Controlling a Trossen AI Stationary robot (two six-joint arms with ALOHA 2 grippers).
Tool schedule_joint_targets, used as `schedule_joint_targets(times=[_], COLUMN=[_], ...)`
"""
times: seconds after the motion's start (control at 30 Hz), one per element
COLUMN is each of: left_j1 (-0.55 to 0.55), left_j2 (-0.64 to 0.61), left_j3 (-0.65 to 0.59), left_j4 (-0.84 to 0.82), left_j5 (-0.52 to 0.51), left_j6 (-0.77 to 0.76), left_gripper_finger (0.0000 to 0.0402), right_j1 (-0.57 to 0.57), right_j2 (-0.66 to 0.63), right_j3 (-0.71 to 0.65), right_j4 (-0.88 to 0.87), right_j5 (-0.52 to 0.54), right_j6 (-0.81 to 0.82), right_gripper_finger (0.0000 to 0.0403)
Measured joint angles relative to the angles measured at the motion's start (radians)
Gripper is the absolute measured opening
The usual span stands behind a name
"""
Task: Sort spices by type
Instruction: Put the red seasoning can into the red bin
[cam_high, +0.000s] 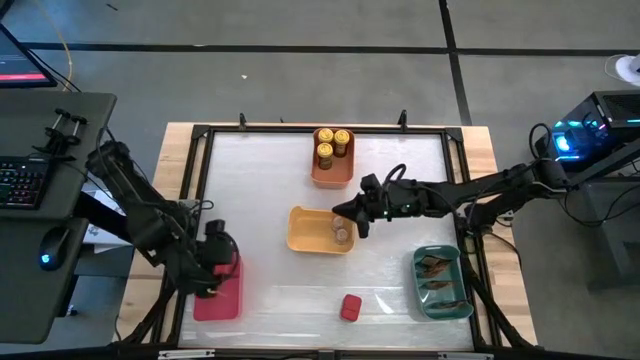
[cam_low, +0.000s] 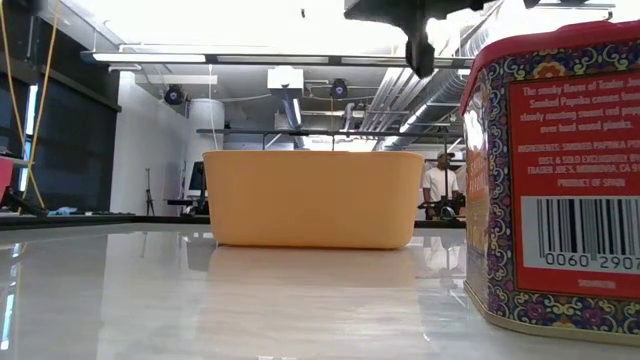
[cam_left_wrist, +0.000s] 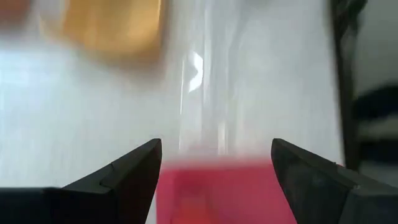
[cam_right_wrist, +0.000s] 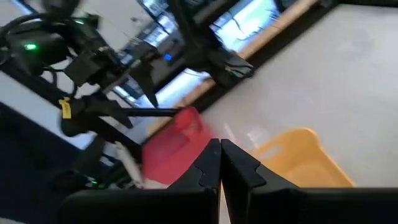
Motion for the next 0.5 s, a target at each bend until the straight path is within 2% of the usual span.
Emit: schedule_joint_targets(times=[0.1, 0.33, 0.5], left_j1=[0.042, 0.17, 0.249], left_j2=[0.0, 0.062, 0.074], left_j3=[0.012, 0.013, 0.013], left_j4=[0.135, 0.333, 0.32], left_j5=[-0.066, -0.083, -0.076], left_j6=[0.118, 0.421, 0.452], left_gripper_finger=[0.029, 0.0286, 0.0262], right_j1=[0.019, 0.125, 0.275], right_j2=[0.0, 0.0, 0.0], right_j3=[0.0, 0.0, 0.0], right_j4=[0.069, 0.062, -0.06], right_j5=[-0.02, -0.099, -0.129], right_j6=[-0.007, 0.031, 0.179], right_gripper_finger=[0.0, 0.0, 0.0])
